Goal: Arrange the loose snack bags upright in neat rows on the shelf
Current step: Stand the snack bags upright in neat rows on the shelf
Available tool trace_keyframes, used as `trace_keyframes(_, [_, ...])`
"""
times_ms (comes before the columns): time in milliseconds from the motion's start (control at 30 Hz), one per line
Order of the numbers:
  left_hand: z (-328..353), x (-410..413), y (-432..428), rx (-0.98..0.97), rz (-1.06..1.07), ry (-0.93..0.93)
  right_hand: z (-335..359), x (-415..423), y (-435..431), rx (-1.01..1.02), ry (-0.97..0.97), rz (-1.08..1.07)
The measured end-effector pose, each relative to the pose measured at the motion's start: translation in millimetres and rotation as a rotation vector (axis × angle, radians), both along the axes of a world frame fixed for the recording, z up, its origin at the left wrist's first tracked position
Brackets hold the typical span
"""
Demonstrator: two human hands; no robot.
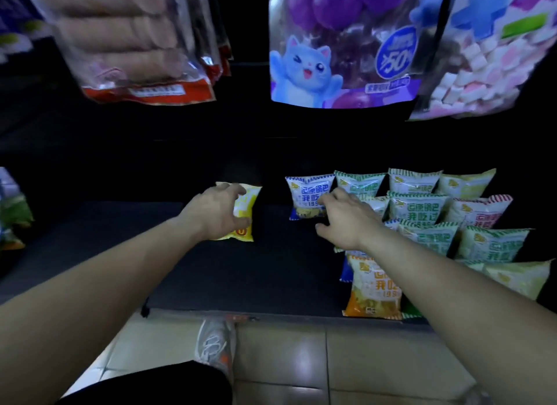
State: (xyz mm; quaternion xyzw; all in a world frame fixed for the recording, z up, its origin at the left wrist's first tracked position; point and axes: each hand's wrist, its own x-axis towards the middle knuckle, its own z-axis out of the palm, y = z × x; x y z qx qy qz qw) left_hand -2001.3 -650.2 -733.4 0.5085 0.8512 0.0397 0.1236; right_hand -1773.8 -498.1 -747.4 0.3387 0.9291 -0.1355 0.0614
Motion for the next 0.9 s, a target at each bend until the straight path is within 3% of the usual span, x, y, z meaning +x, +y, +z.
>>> trace_keyframes(233, [-30.7, -26.5, -85.7, -0.064, 0.134, -0.098, -44.2, -46.2, -53.6, -0.11, -0.047, 0.037])
trace_keyframes(500, [-61.1, -71.8, -98.5, -0.043, 0.149, -0.08, -118.7, -128.5, -63.6, -0.297, -0.023, -0.056])
trace_keyframes(733, [-89.5, -93.0, -97.5, 0.015, 0.243, -0.16, -169.9, -206.6, -40.3, -0.482, 0.211, -0.324])
trace_keyframes(900, [-101.1, -96.0, -96.9, 0.067, 0.249, -0.171, -200.8, -243.0, -37.5, -0.533, 0.292, -0.394])
